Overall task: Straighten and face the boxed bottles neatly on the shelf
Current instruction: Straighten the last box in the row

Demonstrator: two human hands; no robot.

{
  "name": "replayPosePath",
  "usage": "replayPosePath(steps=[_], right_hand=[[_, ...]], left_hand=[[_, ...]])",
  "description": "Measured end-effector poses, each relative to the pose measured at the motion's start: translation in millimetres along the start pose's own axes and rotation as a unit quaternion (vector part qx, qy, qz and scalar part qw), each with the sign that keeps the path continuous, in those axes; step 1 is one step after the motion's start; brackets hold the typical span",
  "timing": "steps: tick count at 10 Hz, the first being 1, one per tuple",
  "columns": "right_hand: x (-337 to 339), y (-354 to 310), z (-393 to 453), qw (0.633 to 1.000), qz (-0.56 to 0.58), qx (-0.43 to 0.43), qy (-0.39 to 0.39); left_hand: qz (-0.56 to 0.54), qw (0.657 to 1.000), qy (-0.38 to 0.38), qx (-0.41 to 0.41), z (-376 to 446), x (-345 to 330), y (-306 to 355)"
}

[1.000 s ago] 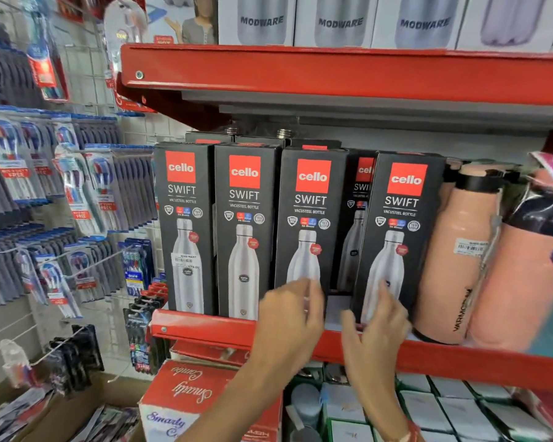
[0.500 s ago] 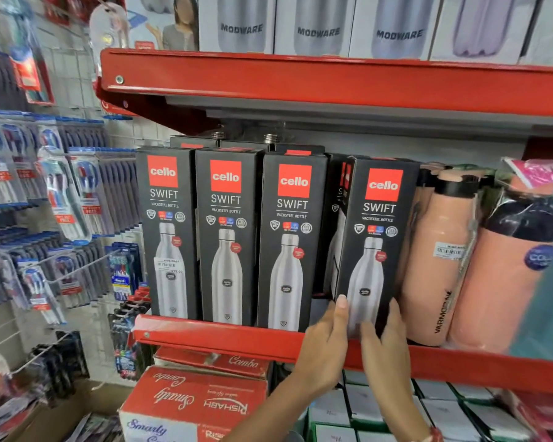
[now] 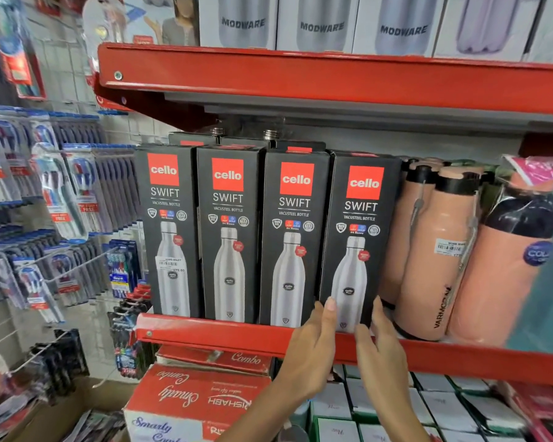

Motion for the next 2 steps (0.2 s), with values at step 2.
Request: replayPosePath(steps=[2], right_hand=[[14, -65, -2, 0.975, 0.014, 0.184, 0.124]], left_hand=[[0.096, 0.969, 0.142, -0.180, -13, 49, 66]])
Point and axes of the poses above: each hand's wrist, its own z-axis towards the middle knuckle, its own x-axis out of the back of the hand, y = z × x, the point moved 2 cm from there along z, towards the middle knuckle, and after that the axes turned 1 degree about x, right-handed, at the moved point
